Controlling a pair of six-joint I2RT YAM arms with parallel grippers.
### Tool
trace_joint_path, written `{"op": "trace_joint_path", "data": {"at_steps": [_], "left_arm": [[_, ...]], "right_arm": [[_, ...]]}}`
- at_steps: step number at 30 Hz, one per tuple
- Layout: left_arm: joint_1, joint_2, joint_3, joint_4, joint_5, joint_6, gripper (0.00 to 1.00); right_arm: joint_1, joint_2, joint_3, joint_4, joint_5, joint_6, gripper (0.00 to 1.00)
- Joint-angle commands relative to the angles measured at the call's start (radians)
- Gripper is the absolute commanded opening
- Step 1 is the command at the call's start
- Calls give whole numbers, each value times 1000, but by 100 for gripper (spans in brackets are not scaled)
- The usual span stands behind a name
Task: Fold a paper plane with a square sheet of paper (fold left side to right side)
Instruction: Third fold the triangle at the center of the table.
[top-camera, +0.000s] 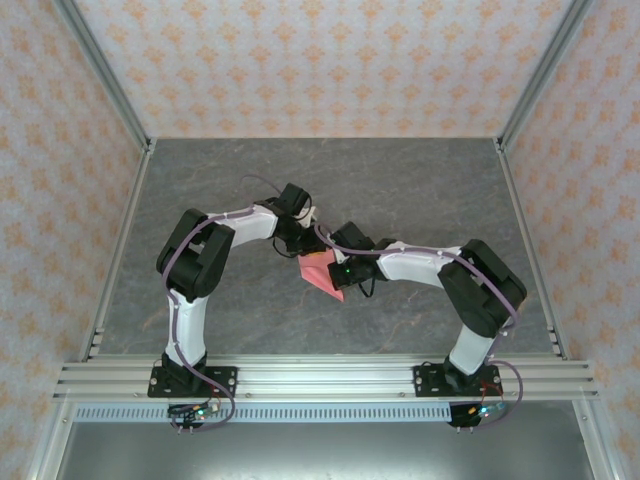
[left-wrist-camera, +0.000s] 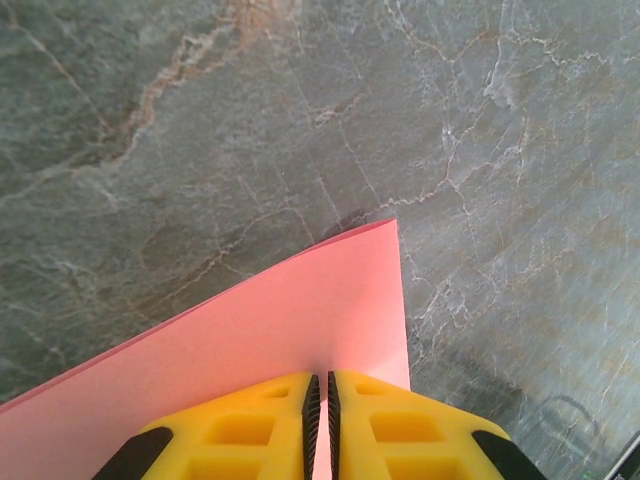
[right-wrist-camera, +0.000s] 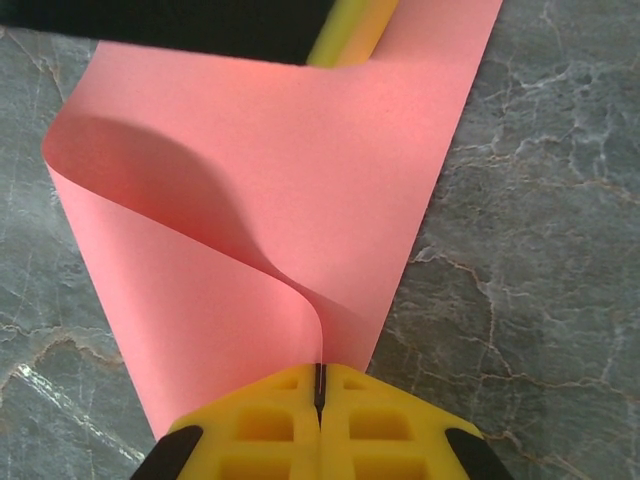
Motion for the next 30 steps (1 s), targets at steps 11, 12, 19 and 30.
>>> {"op": "trace_joint_path", "data": {"at_steps": [11, 12, 19, 30], "left_arm": [[-13, 11, -26, -16, -22, 8, 15], [-13, 11, -26, -16, -22, 8, 15], [-14, 12, -22, -19, -22, 8, 15], [-18, 15, -20, -20, -22, 8, 15]], "right_arm": [[4, -24, -4, -12, -23, 2, 0], [4, -20, -3, -11, -23, 2, 0], [3, 2, 5, -4, -19, 3, 0], [4, 11, 10, 2, 2, 6, 0]]}}
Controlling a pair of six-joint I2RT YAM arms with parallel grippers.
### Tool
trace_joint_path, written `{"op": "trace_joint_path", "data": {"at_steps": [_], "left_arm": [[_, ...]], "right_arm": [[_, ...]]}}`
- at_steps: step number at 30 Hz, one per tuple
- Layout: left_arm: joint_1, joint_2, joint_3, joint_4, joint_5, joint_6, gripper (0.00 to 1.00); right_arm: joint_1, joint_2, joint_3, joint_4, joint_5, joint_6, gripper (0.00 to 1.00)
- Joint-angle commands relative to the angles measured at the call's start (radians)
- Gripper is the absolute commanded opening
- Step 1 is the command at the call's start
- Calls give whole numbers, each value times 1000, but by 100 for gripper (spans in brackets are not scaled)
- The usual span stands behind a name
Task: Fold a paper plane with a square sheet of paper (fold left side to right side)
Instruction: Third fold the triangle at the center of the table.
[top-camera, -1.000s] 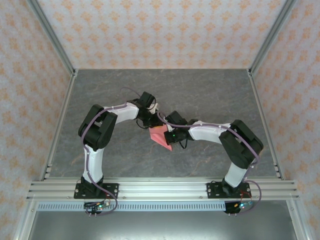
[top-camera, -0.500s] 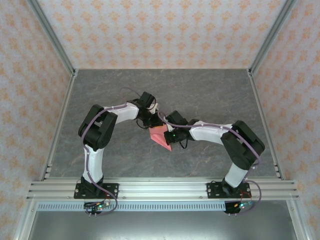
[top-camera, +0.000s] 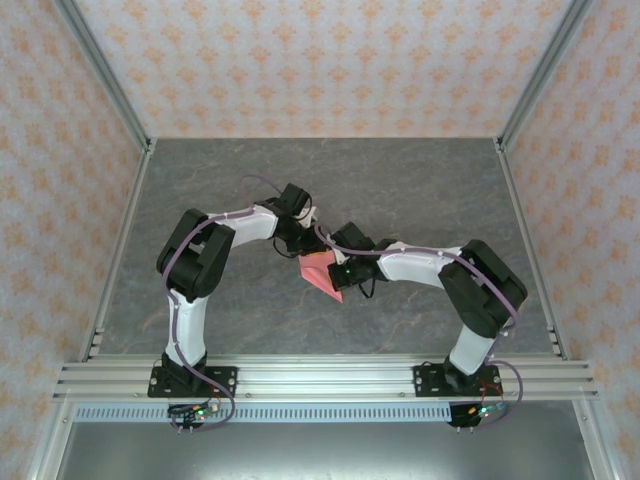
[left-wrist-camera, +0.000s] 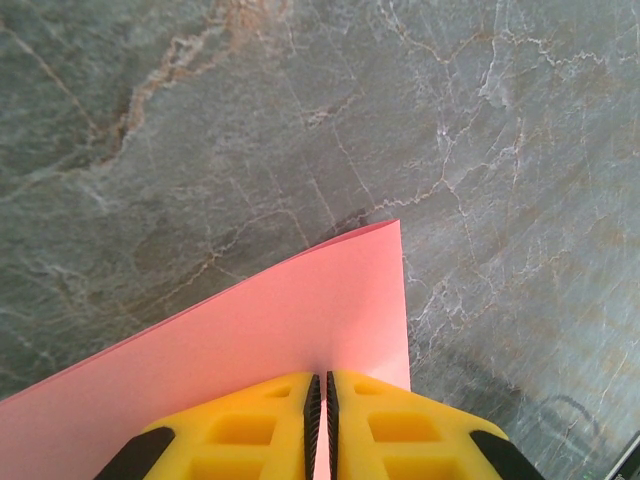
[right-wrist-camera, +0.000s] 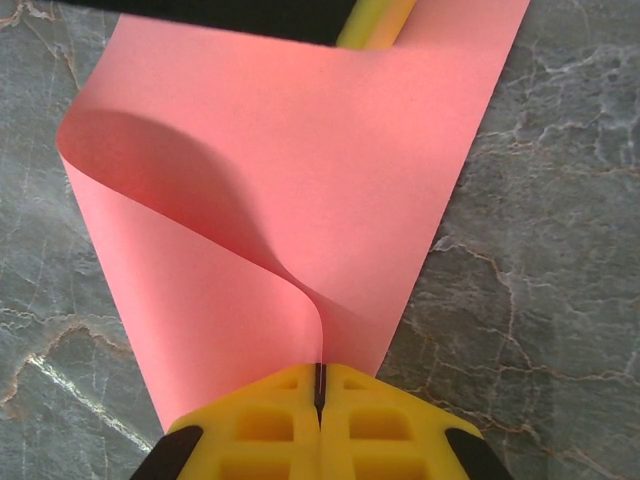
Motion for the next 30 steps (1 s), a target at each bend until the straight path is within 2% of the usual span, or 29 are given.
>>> {"op": "trace_joint_path", "data": {"at_steps": [1, 21, 30], "left_arm": [[-18, 16, -17, -24, -22, 8, 15], [-20, 13, -16, -21, -18, 8, 15], [-13, -15, 58, -107, -30, 52, 18]], "right_arm": [[4, 12, 15, 4, 26, 7, 0], [4, 41, 24, -12, 18, 3, 0], [22, 79, 14, -96, 65, -38, 0]]}}
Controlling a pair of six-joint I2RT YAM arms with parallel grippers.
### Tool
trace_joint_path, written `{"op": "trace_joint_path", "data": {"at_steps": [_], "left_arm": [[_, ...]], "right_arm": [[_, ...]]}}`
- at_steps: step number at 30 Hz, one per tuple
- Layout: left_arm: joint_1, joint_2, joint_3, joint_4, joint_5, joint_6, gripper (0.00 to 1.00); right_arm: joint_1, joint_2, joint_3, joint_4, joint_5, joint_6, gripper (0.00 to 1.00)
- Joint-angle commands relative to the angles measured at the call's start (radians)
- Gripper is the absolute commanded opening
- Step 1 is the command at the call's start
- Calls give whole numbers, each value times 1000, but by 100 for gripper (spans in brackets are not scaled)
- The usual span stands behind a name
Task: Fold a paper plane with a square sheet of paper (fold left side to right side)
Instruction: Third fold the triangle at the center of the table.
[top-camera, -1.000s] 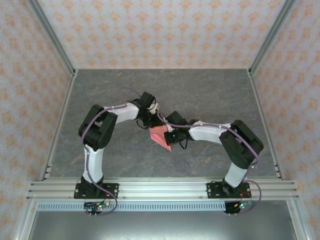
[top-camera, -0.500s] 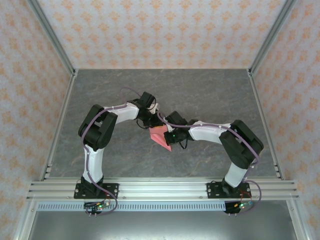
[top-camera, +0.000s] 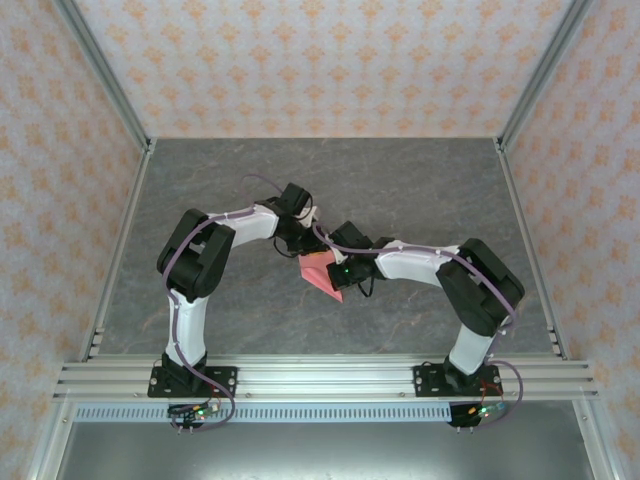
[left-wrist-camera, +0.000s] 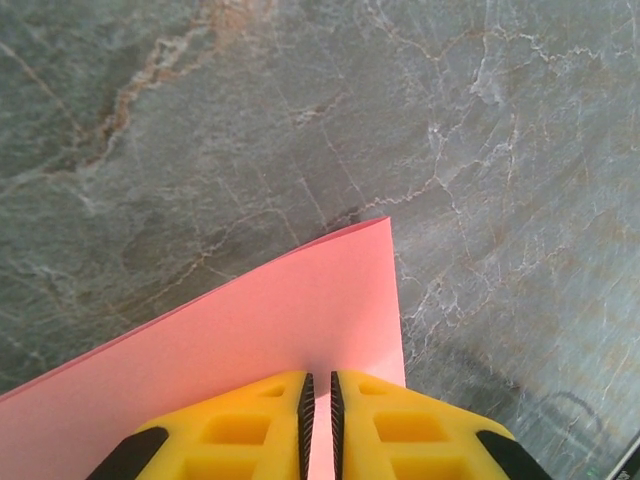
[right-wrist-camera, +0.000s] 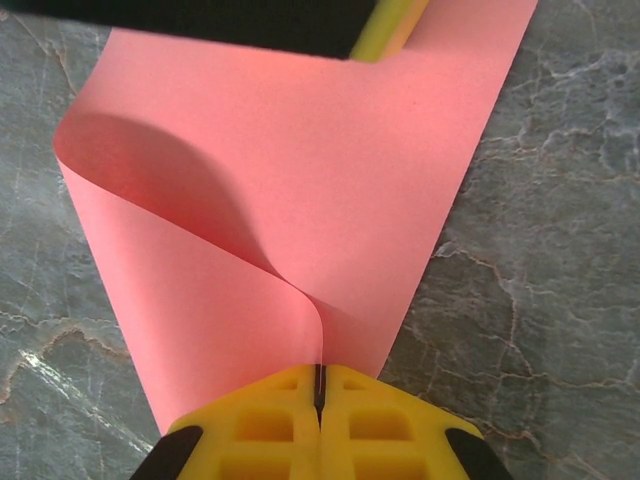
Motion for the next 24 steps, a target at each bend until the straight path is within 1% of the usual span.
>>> {"op": "trace_joint_path", "data": {"at_steps": [1, 8, 10, 13, 15, 18, 20, 21, 24], "left_arm": [[-7, -15, 57, -96, -27, 39, 18], [23, -7, 171, -187, -32, 74, 29], [35, -12, 197, -213, -41, 81, 33], [54, -49, 179, -220, -62, 80, 34], [63, -96, 119, -192, -66, 71, 30], [67, -197, -13, -134, -60, 49, 19], [67, -261, -115, -74, -23, 20, 14], [67, -295, -169, -35, -3, -3, 12], [61, -372, -298, 87, 57, -78, 11]], "right_arm": [[19, 65, -15, -65, 53, -28, 0], [23, 74, -20, -65, 52, -25, 0], [23, 71, -23, -66, 54, -26, 0], [23, 68, -27, -67, 53, -25, 0], [24, 66, -27, -65, 53, -23, 0], [23, 65, -29, -63, 50, -22, 0], [25, 66, -29, -60, 50, -25, 0], [24, 68, -27, -61, 49, -25, 0], [24, 71, -26, -61, 49, -27, 0]]}}
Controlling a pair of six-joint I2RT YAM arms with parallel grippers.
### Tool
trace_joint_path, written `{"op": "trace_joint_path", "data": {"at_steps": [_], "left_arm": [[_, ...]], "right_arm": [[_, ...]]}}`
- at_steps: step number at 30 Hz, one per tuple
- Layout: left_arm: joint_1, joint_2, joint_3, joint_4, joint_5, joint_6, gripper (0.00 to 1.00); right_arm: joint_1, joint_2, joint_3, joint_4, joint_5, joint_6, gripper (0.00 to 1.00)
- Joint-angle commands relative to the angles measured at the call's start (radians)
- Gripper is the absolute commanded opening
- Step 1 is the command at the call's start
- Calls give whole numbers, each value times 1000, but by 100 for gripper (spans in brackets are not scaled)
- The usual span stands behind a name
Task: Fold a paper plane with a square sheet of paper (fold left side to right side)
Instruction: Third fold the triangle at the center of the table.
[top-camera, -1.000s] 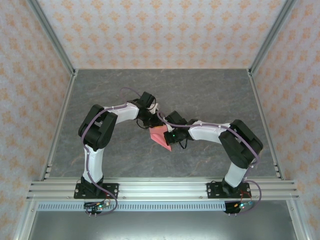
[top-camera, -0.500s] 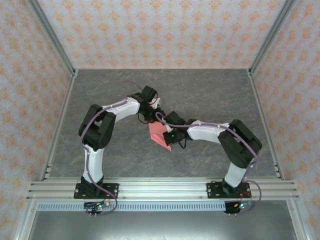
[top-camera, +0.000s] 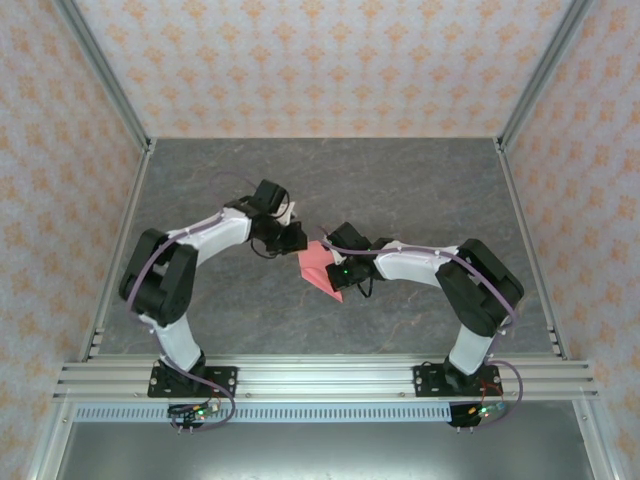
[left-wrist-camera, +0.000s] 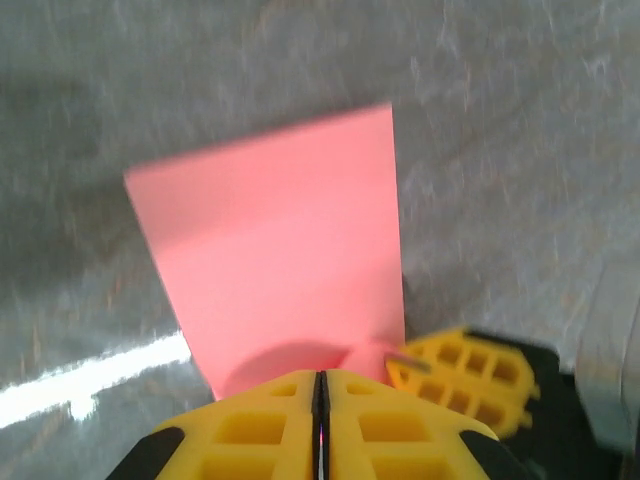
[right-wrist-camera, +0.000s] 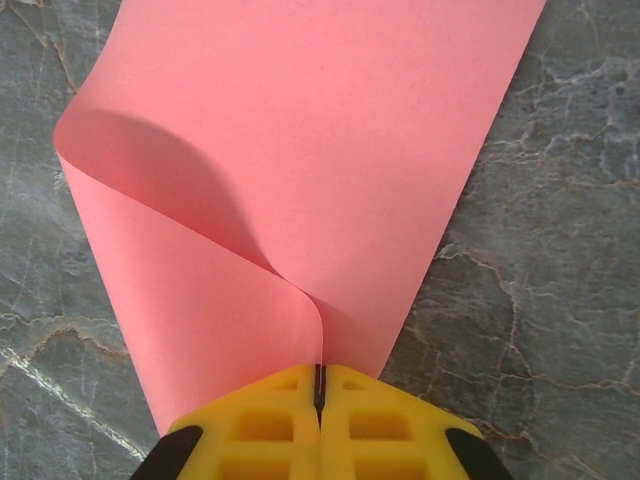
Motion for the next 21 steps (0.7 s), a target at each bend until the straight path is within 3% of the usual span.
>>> {"op": "trace_joint_path", "data": {"at_steps": [1, 10, 21], "left_arm": [[-15, -72, -108, 159, 77, -94, 11], [-102, -18, -157, 302, 82, -177, 11], [-140, 61, -155, 304, 23, -187, 11]], "right_arm": [[14, 70, -28, -59, 29, -15, 0], [15, 74, -19, -67, 24, -11, 0], [15, 76, -17, -72, 26, -10, 0]]}}
